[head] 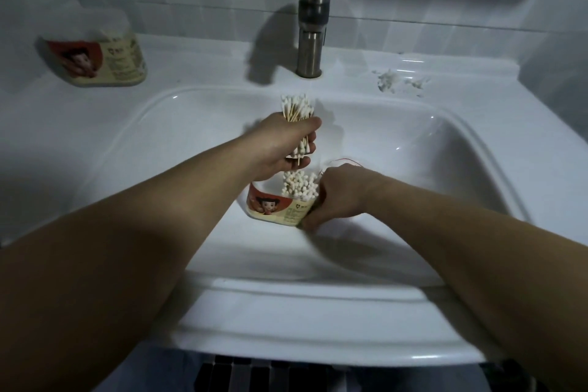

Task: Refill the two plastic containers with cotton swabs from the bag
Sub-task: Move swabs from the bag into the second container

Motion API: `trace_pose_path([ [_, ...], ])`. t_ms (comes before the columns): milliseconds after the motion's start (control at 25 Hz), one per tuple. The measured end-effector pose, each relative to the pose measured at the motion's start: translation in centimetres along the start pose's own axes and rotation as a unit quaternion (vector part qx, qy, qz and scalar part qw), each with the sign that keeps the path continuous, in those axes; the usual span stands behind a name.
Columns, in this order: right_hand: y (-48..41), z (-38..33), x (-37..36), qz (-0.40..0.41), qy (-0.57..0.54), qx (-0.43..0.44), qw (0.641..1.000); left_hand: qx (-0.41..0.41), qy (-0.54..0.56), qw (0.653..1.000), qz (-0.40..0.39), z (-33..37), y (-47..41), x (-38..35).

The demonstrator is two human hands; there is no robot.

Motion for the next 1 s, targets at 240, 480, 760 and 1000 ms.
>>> trace_pose_path([
  [240,-1.0,0.1,0.1,0.037,0.004,-0.008,0.999,-0.007,-0.026,1.000,-0.008,-0.2,-0.2,-0.1],
  [480,0.8,1.5,0.9,-0.078,-0.025,-0.075,0.994,-0.017,-0.052,0.998,-0.017,-0.4,-0.5,-0.4],
  [760,1.8,4.3,6.6,0.059,-0.282,-0.134,0.948,-0.019,-0.062,0.998,-0.006,-0.3,-0.6,-0.1],
  [1000,1.4,2.0,7.8,0.131,-0.327,-0.052,0.934,-0.032,-0.045,0.998,-0.024,-0.1,-0.4,-1.0],
])
Point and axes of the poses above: each hand's wrist, its own y-axis away from the middle knuckle, its own x-axis out of the back of the hand, z = x × y, the point moved 9 cm from there along -y, towards the middle knuckle, and after that the axes turned 10 degrees about z, right-handed, at the moved point
